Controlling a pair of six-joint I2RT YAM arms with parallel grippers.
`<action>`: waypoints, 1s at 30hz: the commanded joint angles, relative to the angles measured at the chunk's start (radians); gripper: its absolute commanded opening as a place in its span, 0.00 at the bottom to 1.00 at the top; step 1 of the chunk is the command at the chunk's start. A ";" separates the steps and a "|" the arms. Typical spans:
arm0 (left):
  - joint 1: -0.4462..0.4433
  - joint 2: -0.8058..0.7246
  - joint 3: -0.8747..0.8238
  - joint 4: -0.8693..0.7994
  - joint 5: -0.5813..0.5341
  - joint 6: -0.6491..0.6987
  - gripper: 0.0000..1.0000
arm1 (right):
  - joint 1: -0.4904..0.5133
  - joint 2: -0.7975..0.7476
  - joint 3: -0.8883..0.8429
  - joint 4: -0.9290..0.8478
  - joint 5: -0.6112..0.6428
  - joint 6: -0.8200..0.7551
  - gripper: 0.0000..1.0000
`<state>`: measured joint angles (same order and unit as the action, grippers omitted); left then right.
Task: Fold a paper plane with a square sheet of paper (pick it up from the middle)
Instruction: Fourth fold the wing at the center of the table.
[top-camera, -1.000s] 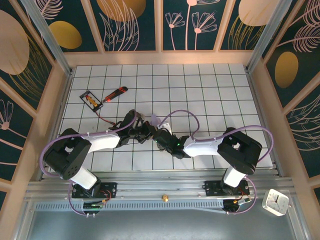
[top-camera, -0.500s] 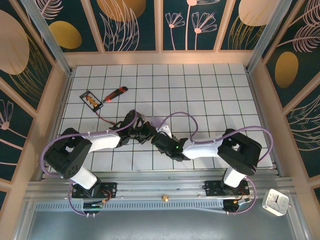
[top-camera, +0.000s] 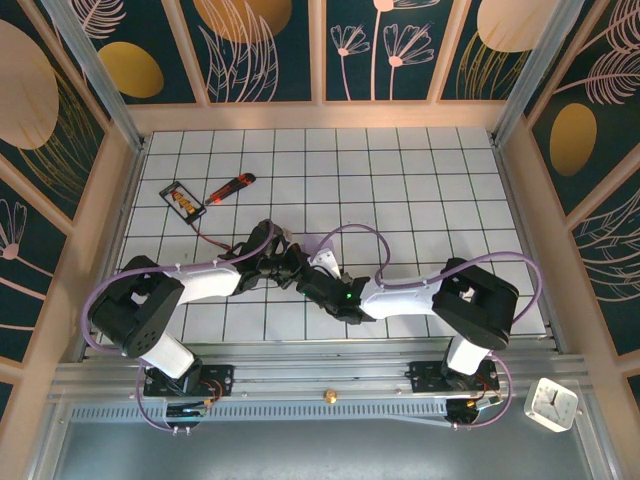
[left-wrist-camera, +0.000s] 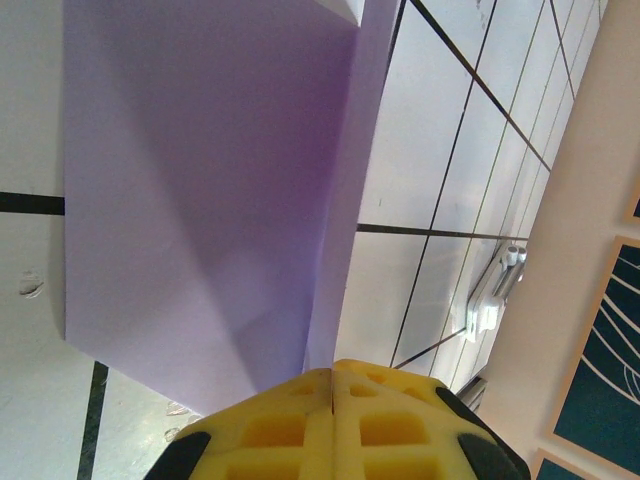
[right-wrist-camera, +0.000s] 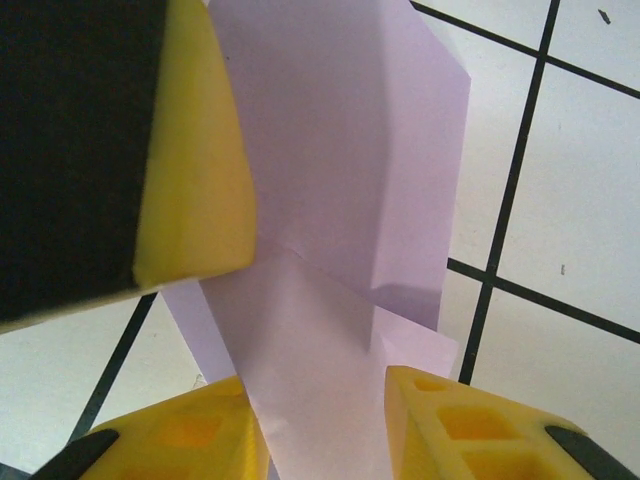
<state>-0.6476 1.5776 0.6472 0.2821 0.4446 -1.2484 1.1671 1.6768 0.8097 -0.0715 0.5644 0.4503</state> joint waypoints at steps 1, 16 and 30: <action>-0.005 0.016 0.006 -0.057 0.023 -0.097 0.00 | 0.008 0.009 0.018 -0.032 0.057 0.008 0.34; -0.004 0.021 0.017 -0.073 0.022 -0.080 0.00 | 0.005 0.014 0.009 -0.023 0.060 0.008 0.27; -0.005 0.016 0.036 -0.107 0.009 -0.043 0.00 | -0.004 -0.005 -0.010 -0.007 0.052 0.011 0.11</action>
<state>-0.6495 1.5867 0.6571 0.2634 0.4450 -1.2423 1.1667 1.6768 0.8097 -0.0780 0.5793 0.4511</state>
